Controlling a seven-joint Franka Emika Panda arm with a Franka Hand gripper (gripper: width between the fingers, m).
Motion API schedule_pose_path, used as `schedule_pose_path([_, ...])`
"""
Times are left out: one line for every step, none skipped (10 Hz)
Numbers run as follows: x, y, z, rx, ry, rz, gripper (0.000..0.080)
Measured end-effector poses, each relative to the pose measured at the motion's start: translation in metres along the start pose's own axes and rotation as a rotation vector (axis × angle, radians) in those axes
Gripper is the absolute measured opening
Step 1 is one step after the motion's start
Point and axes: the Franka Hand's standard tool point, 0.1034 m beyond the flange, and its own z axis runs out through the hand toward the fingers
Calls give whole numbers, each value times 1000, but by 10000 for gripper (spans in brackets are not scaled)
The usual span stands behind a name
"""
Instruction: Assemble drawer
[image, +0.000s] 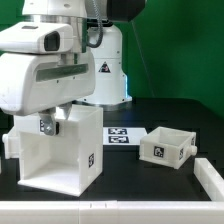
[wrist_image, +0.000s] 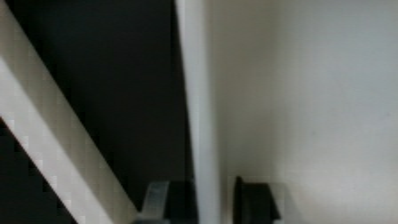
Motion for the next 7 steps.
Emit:
schedule_pose_path([0,0,0,0,0,0,72])
schedule_pose_path([0,0,0,0,0,15,37])
schedule_pose_path([1,1,-1,-2,1,49,37])
schedule_pose_path([10,2,-3,-9,4,178,37])
schedule_pose_path([29,-2,-5,-12,10,336,37])
schedule_pose_path([51,-12,-5,0,8,570,37])
schedule_pose_path([73,-18,-8,10,1,755,37])
